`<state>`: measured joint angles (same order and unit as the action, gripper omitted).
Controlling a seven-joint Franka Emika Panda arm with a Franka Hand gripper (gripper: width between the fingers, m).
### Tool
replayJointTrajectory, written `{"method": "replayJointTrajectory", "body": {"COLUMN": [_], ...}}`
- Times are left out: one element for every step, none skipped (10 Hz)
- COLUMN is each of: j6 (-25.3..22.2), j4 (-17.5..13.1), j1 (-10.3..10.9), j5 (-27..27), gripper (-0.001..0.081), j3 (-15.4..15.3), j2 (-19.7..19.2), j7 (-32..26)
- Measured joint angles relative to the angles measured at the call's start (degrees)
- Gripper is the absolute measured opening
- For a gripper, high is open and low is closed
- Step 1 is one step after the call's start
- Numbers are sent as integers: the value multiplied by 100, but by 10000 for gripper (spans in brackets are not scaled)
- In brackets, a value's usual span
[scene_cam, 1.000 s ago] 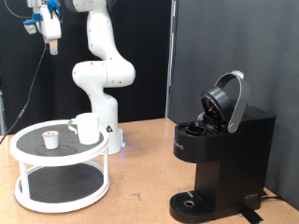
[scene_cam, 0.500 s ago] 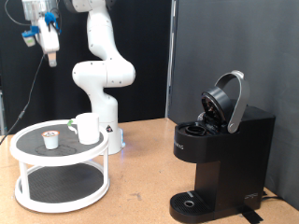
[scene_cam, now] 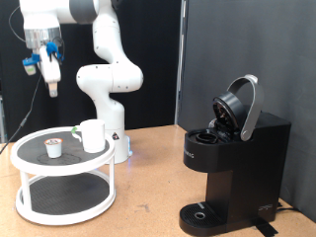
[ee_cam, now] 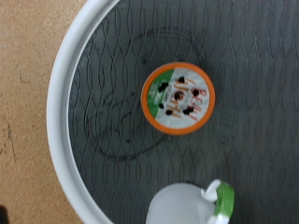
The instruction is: Make a cup of coffee with the keurig machine
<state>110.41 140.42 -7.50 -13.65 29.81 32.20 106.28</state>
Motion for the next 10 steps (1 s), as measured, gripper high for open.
{"method": "replayJointTrajectory", "body": {"j6": [253,516,775,1020,1244,1415,1576,1744,1930,2113], "j4": [131,266,390,511,636,748,854,954,1054,1154], "j1": [-33,-65,-99,-132,-166,-193,-212,-234,-261,-294], "j5": [-89,-184,-260,-308,-320,-330,-334,-341,-372,-424], "gripper": [735,735,735,735,735,735,735,735,735,735], "j3": [31,58,86,110,122,125,126,127,128,127], "j2": [-73,-161,-259,-353,-443,-519,-576,-619,-671,-724], "j7": [0,0,13,39,52,52,52,52,52,66]}}
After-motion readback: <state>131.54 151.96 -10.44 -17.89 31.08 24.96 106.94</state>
